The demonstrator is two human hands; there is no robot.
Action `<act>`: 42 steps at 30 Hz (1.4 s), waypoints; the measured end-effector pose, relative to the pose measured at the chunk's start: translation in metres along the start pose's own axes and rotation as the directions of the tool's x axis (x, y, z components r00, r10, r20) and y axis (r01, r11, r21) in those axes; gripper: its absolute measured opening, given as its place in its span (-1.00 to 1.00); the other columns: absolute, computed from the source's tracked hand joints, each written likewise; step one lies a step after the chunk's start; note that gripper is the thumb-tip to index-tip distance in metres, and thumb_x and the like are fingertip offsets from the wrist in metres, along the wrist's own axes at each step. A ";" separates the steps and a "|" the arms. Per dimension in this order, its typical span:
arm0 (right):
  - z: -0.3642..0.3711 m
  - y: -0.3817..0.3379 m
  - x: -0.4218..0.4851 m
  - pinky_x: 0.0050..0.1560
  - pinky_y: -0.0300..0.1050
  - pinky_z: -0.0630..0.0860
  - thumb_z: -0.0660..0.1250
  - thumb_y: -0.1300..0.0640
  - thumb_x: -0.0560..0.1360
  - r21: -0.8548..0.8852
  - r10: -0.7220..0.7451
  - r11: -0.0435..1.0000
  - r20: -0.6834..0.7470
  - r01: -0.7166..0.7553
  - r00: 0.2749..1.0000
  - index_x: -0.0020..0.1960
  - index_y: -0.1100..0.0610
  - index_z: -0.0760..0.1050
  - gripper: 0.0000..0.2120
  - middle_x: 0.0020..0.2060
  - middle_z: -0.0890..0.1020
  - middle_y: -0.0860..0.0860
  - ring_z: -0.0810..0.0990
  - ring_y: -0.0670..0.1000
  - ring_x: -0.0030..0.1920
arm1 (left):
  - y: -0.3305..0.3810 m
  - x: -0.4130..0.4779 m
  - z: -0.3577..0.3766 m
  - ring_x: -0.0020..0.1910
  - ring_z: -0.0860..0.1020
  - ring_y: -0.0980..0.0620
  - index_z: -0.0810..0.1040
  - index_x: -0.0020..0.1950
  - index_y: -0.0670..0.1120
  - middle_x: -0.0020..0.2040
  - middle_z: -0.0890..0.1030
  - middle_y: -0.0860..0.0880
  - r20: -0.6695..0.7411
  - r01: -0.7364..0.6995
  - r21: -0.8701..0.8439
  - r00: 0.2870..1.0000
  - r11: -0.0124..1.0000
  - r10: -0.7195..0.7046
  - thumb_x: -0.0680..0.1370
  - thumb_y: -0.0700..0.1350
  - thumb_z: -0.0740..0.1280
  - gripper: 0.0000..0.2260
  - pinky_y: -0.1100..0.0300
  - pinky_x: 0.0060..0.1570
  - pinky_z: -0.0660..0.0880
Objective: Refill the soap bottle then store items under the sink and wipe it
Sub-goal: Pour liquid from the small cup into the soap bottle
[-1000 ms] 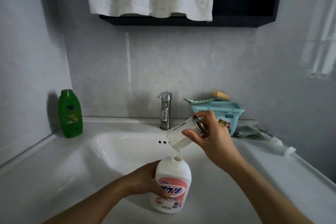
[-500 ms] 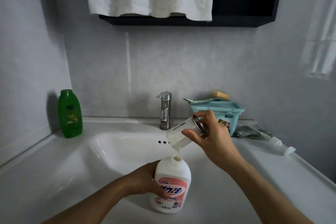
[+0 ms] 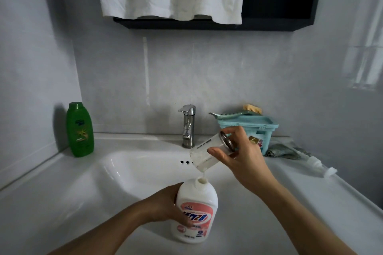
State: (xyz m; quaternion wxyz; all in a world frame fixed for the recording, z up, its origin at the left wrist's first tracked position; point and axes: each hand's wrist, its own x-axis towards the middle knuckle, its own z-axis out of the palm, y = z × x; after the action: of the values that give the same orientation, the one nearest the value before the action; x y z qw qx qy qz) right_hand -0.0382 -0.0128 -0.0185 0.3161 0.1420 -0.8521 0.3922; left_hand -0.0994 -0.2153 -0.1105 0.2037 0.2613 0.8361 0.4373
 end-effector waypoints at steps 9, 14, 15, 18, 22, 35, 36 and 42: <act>0.000 0.000 0.000 -0.22 -0.57 0.39 0.33 -0.24 0.27 0.003 -0.004 1.000 0.007 0.004 1.000 0.05 -0.12 0.27 -0.55 -0.17 0.47 -0.28 0.49 -0.32 -0.14 | 0.001 0.000 0.001 0.08 0.61 0.20 0.49 0.18 0.15 0.07 0.67 0.13 -0.006 -0.009 -0.006 1.000 1.000 0.009 0.30 -0.28 0.56 -0.43 0.28 0.07 0.54; 0.000 -0.001 0.000 -0.23 -0.58 0.39 0.33 -0.24 0.26 -0.001 -0.002 1.000 0.012 0.002 1.000 0.05 -0.12 0.27 -0.55 -0.17 0.45 -0.30 0.47 -0.33 -0.14 | -0.001 0.001 0.000 0.10 0.61 0.17 0.50 0.19 0.15 0.09 0.67 0.12 -0.004 -0.011 -0.005 1.000 1.000 0.011 0.29 -0.27 0.57 -0.42 0.20 0.13 0.55; 0.000 -0.001 0.000 -0.22 -0.58 0.39 0.33 -0.24 0.27 -0.002 -0.004 1.000 0.011 0.004 1.000 0.05 -0.12 0.27 -0.55 -0.17 0.45 -0.30 0.48 -0.33 -0.15 | 0.000 0.001 0.000 0.10 0.61 0.17 0.50 0.19 0.15 0.09 0.67 0.12 -0.005 -0.011 -0.004 1.000 1.000 0.011 0.29 -0.27 0.57 -0.42 0.20 0.13 0.55; -0.001 -0.001 0.000 -0.22 -0.58 0.38 0.32 -0.24 0.27 -0.001 -0.005 1.000 0.015 0.005 1.000 0.05 -0.11 0.26 -0.55 -0.16 0.45 -0.30 0.48 -0.32 -0.14 | 0.000 0.001 0.000 0.08 0.60 0.21 0.50 0.18 0.16 0.07 0.67 0.15 -0.007 -0.012 0.002 1.000 1.000 0.012 0.29 -0.26 0.57 -0.43 0.29 0.06 0.54; -0.001 -0.002 0.000 -0.22 -0.58 0.39 0.32 -0.25 0.27 0.004 0.004 1.000 0.024 -0.004 1.000 0.06 -0.12 0.26 -0.54 -0.15 0.45 -0.30 0.47 -0.33 -0.12 | -0.001 0.001 0.001 0.06 0.60 0.25 0.49 0.21 0.13 0.08 0.66 0.15 -0.013 -0.018 0.010 1.000 1.000 0.018 0.29 -0.26 0.58 -0.41 0.36 0.02 0.52; -0.001 -0.001 0.000 -0.23 -0.56 0.39 0.33 -0.24 0.27 -0.005 -0.007 1.000 0.011 0.007 1.000 0.04 -0.12 0.26 -0.56 -0.17 0.46 -0.29 0.49 -0.30 -0.14 | -0.003 0.002 0.000 0.10 0.61 0.18 0.49 0.24 0.13 0.10 0.67 0.11 -0.009 -0.019 -0.014 1.000 1.000 0.019 0.29 -0.29 0.56 -0.38 0.26 0.08 0.55; 0.000 0.000 0.000 -0.23 -0.56 0.39 0.32 -0.25 0.27 -0.006 -0.006 1.000 0.010 0.006 1.000 0.04 -0.12 0.26 -0.55 -0.17 0.47 -0.29 0.50 -0.30 -0.14 | -0.003 0.002 0.001 0.10 0.61 0.17 0.49 0.24 0.13 0.10 0.67 0.11 -0.010 -0.018 -0.013 1.000 1.000 0.018 0.29 -0.29 0.57 -0.38 0.23 0.11 0.55; 0.001 0.001 0.001 -0.23 -0.59 0.38 0.32 -0.25 0.26 -0.003 0.004 1.000 0.016 -0.004 1.000 0.04 -0.13 0.26 -0.55 -0.16 0.46 -0.30 0.49 -0.33 -0.12 | -0.004 0.002 0.000 0.09 0.60 0.19 0.48 0.24 0.15 0.10 0.66 0.11 -0.014 -0.020 -0.003 1.000 1.000 0.020 0.29 -0.28 0.57 -0.38 0.29 0.06 0.54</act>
State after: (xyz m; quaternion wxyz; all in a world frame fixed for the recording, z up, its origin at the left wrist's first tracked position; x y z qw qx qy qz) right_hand -0.0394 -0.0130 -0.0190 0.3087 0.1427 -0.8556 0.3903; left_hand -0.1019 -0.2153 -0.1139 0.1941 0.2662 0.8342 0.4423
